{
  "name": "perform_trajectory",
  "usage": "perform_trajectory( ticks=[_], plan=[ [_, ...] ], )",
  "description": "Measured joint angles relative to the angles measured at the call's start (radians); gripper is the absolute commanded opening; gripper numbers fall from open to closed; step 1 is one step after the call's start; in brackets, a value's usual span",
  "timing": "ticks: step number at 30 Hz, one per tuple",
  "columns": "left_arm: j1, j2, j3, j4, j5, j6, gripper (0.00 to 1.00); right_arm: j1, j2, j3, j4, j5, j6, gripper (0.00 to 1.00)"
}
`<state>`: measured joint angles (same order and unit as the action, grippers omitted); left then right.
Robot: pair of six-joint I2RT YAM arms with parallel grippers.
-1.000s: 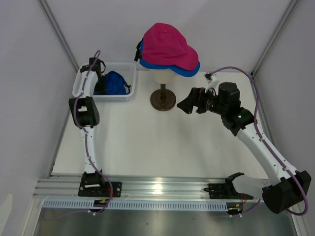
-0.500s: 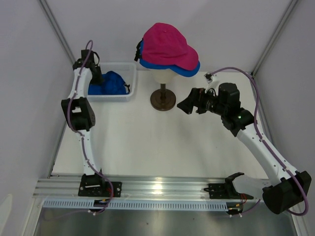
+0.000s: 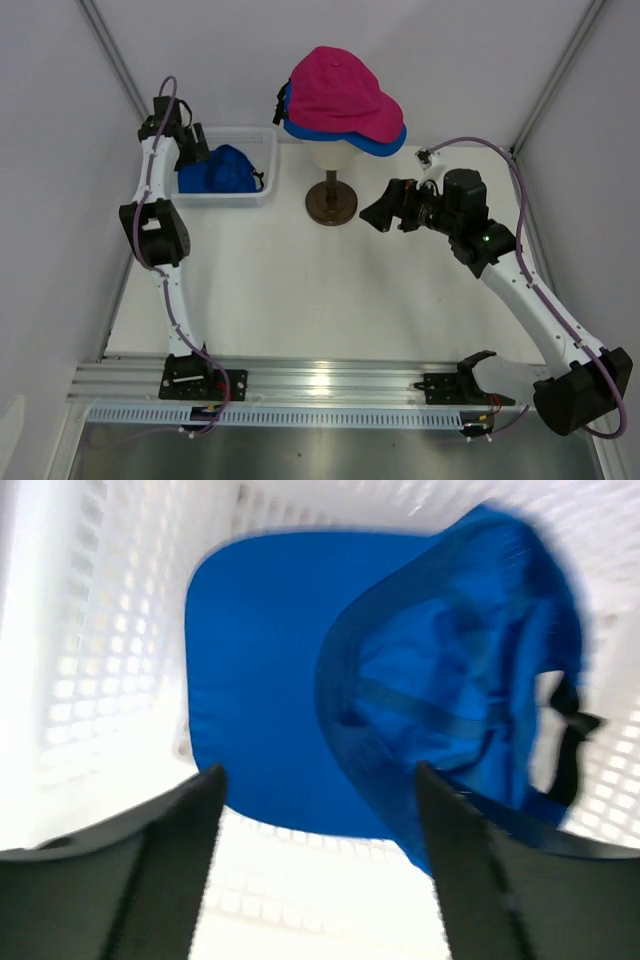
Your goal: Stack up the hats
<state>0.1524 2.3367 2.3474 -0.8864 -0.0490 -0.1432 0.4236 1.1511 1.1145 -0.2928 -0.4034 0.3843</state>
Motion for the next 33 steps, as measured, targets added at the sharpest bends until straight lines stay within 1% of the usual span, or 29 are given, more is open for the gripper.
perform_trajectory(
  ticks=[1, 2, 3, 8, 17, 18, 19, 21, 22, 24, 25, 27, 28, 29, 33],
  plan=[
    [0.005, 0.018, 0.002, -0.004, 0.001, -0.007, 0.87, 0.000, 0.000, 0.000, 0.000, 0.002, 0.000, 1.00],
    [0.011, 0.036, 0.002, -0.013, 0.005, -0.012, 0.97, 0.000, 0.000, 0.000, 0.000, 0.004, 0.000, 1.00],
    [0.019, 0.055, 0.002, -0.023, 0.010, -0.014, 0.99, 0.000, 0.000, 0.000, 0.000, 0.006, 0.000, 0.99],
    [0.063, 0.123, 0.002, -0.071, 0.023, -0.016, 0.99, 0.001, 0.010, 0.000, 0.006, 0.007, 0.008, 0.99],
    [0.121, 0.174, 0.018, -0.146, 0.053, -0.012, 0.99, 0.022, 0.072, 0.002, 0.023, 0.006, 0.022, 1.00],
    [0.126, 0.179, 0.018, -0.154, 0.060, -0.010, 0.98, 0.024, 0.078, 0.003, 0.024, 0.005, 0.023, 1.00],
    [0.129, 0.183, 0.018, -0.160, 0.067, -0.005, 0.87, 0.026, 0.084, 0.006, 0.023, 0.005, 0.024, 0.99],
    [0.134, 0.189, 0.019, -0.172, 0.096, 0.001, 0.76, 0.029, 0.096, 0.014, 0.023, 0.004, 0.024, 1.00],
    [0.134, 0.192, 0.019, -0.175, 0.108, 0.004, 0.64, 0.031, 0.099, 0.018, 0.023, 0.004, 0.024, 1.00],
    [0.136, 0.197, 0.019, -0.180, 0.128, 0.011, 0.54, 0.034, 0.100, 0.021, 0.022, 0.004, 0.024, 0.99],
    [0.138, 0.200, 0.019, -0.183, 0.137, 0.013, 0.41, 0.035, 0.100, 0.022, 0.023, 0.005, 0.024, 1.00],
    [0.141, 0.202, 0.020, -0.191, 0.161, 0.010, 0.26, 0.038, 0.100, 0.023, 0.023, 0.007, 0.024, 0.99],
    [0.143, 0.203, 0.020, -0.194, 0.171, 0.011, 0.11, 0.039, 0.100, 0.023, 0.022, 0.008, 0.024, 0.99],
    [0.145, 0.203, 0.020, -0.197, 0.183, 0.011, 0.01, 0.039, 0.100, 0.023, 0.023, 0.011, 0.026, 1.00],
    [0.157, 0.203, 0.020, -0.198, 0.222, 0.011, 0.01, 0.043, 0.100, 0.023, 0.023, 0.015, 0.026, 0.99]
  ],
)
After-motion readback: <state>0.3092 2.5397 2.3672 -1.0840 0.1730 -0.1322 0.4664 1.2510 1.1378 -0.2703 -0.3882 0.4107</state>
